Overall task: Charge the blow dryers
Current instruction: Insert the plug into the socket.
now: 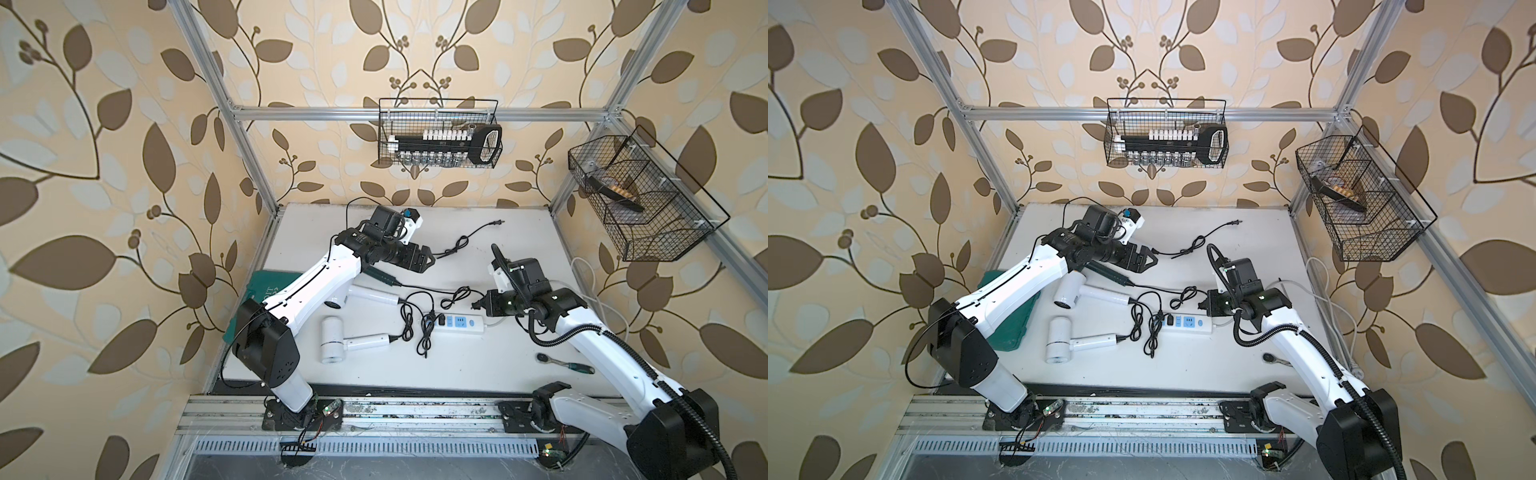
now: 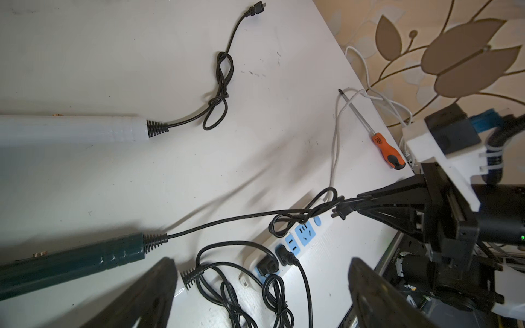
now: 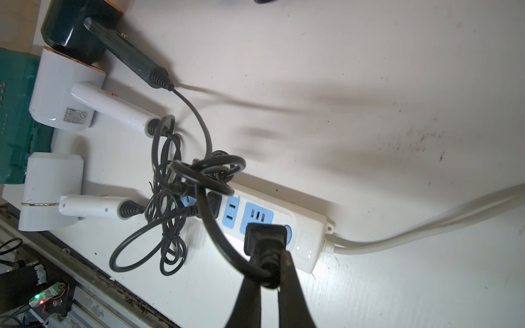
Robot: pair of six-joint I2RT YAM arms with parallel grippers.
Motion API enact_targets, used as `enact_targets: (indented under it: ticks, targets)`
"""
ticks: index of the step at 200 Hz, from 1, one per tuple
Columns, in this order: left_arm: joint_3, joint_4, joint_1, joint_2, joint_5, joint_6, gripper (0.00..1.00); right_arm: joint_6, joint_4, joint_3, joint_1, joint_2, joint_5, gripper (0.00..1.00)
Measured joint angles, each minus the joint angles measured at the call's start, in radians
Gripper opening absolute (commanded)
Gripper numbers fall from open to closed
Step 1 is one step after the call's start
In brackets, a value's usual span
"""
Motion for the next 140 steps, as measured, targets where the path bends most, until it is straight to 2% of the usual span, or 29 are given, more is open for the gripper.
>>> enact_targets:
  ticks: [44, 140]
  targets:
    - [-0.098, 0.032, 0.0, 0.006, -0.002, 0.035, 0.95, 0.008, 0.013, -0.009, -0.001, 0.0, 0.0, 0.0]
    - [-0.029, 0.012, 0.0, 0.072, 0.0, 0.042, 0.96, 0.012, 0.008, -0.008, -0.001, -0.01, 0.008, 0.0]
